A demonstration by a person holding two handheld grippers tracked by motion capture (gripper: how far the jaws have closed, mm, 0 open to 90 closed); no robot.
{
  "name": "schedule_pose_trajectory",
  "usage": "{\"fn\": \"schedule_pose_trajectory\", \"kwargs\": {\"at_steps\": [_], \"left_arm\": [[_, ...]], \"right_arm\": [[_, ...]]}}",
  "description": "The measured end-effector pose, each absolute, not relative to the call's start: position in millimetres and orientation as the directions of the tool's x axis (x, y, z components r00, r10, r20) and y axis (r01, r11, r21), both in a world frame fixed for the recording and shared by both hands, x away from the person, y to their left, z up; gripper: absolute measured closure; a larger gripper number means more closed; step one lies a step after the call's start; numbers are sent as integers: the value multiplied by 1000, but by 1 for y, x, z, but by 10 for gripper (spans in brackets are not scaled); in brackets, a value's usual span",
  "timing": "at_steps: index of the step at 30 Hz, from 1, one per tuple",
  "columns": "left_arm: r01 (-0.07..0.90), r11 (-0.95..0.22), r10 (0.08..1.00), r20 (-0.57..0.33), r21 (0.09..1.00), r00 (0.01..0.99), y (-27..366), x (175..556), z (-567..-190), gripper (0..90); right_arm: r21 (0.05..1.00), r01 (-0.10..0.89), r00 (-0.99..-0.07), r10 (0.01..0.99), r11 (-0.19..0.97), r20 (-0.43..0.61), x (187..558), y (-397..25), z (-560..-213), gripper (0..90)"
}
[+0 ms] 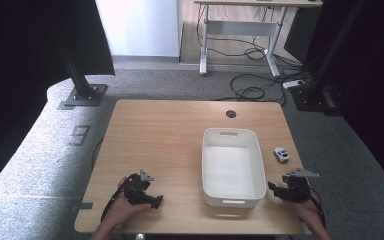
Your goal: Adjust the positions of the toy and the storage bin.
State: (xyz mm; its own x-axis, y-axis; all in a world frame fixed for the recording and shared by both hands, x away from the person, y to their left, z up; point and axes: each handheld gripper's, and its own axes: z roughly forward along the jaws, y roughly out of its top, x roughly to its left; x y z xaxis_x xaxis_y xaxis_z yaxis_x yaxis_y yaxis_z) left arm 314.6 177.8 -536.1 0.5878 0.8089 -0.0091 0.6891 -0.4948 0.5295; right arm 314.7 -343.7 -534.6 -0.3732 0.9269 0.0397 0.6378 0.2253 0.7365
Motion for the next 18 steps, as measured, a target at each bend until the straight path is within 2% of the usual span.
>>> {"fn": "schedule_pose_trajectory", "kwargs": {"at_steps": [18], "left_arm": [[688,-498,807,-9,529,591,178,315,-536,4]], "right_arm": [[801,576,-368,927,163,76,305,-353,-513,307]]}}
